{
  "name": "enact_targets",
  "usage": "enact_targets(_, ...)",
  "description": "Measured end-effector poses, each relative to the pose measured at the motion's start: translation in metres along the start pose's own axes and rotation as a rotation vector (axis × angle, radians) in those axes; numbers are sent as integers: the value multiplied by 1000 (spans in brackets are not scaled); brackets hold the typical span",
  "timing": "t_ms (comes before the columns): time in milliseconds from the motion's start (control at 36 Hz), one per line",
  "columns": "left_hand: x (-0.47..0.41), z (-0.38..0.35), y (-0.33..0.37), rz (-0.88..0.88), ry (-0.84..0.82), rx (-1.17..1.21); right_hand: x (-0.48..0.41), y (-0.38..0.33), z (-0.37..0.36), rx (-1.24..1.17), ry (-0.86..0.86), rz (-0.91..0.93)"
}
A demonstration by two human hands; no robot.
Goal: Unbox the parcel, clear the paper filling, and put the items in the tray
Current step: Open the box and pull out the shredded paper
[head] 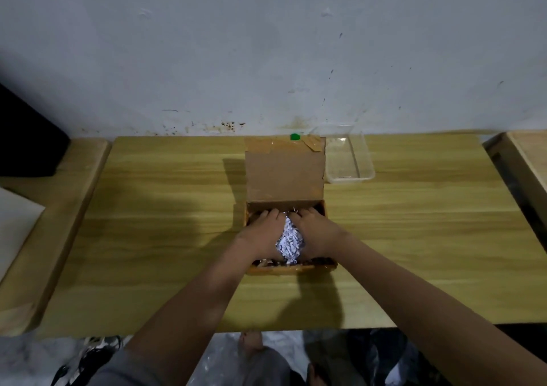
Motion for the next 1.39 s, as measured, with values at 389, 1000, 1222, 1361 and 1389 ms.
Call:
enact_targets(389, 6, -6, 2, 79, 112, 247, 4, 0, -8, -42, -20, -55)
enact_targets(1000, 11, -4, -2, 124, 163, 313, 6, -4, -6, -165, 1, -90)
enact_targets(1222, 28, 32, -4, 118, 236, 315, 0, -11, 22, -189, 66, -39)
enact_targets(1361, 36, 63, -2, 104, 280, 347, 9, -11, 60, -211, 76, -32)
enact_targets(1389, 35, 70, -1, 96, 295, 347, 13, -9, 68, -210, 85, -27)
Point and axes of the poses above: each hand's wrist, its own x-axis away from the middle knuckle, its own z-axis out of the back of the hand, y = z × x, the point moved 5 cm from there along -x, towards the middle knuckle, and after that the axes turned 8 degrees about -z, right-handed, at the moved point
